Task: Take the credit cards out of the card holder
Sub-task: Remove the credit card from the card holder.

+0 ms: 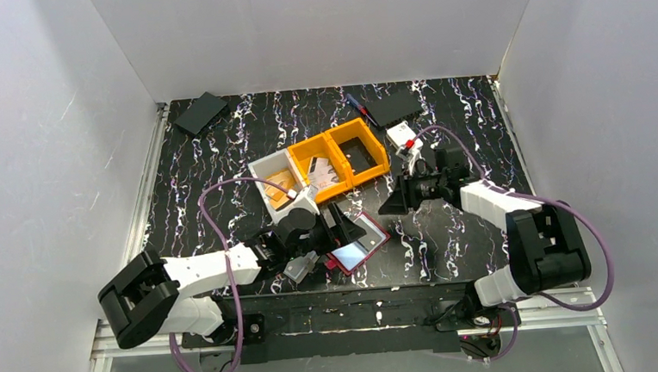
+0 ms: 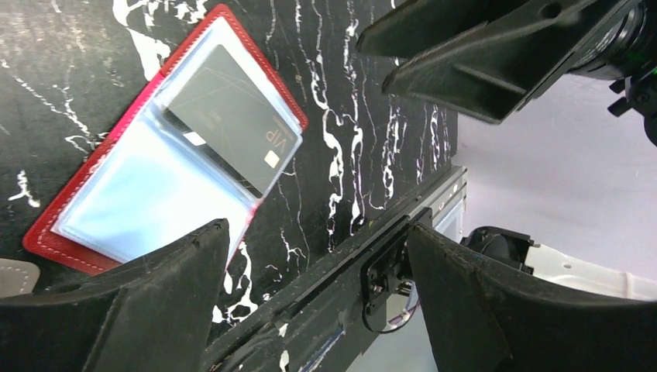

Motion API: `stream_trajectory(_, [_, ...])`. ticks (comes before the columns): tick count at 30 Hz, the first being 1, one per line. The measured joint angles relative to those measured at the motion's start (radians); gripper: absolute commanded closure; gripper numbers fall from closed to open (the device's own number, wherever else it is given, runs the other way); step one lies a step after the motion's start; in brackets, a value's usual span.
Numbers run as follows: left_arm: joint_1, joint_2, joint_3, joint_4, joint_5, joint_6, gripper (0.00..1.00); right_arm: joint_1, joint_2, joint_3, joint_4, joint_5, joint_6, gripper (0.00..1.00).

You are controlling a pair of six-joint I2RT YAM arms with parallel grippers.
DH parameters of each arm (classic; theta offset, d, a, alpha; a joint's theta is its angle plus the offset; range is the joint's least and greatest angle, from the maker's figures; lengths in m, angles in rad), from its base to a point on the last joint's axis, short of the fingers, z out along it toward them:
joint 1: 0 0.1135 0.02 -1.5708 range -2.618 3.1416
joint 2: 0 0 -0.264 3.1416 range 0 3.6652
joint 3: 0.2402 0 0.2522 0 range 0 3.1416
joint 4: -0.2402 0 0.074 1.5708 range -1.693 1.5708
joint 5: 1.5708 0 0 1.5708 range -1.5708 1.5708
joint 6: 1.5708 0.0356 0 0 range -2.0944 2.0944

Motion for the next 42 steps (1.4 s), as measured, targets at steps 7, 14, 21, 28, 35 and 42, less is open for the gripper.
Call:
stream_trajectory(7, [0.008,0.038,-0.017,0.014,-0.015,-0.033,0.27,0.080,0.090,0.000,0.000,0.040,-0.009,0.54])
stream_trajectory(14, [0.010,0.128,-0.018,0.038,-0.011,-0.063,0.36,0.097,0.134,0.000,0.001,0.056,-0.008,0.56])
stream_trajectory(21, [0.020,0.173,-0.018,0.068,-0.002,-0.074,0.40,0.114,0.178,0.000,0.000,0.055,-0.006,0.59])
stream_trajectory(28, [0.028,0.210,-0.018,0.103,0.015,-0.081,0.45,0.126,0.207,0.001,0.000,0.049,-0.003,0.61])
stream_trajectory(35, [0.034,0.252,-0.018,0.139,0.032,-0.091,0.49,0.127,0.213,0.005,-0.005,0.050,-0.003,0.60])
stream_trajectory(42, [0.042,0.297,-0.018,0.189,0.063,-0.106,0.50,0.134,0.222,0.009,-0.019,0.053,-0.003,0.60])
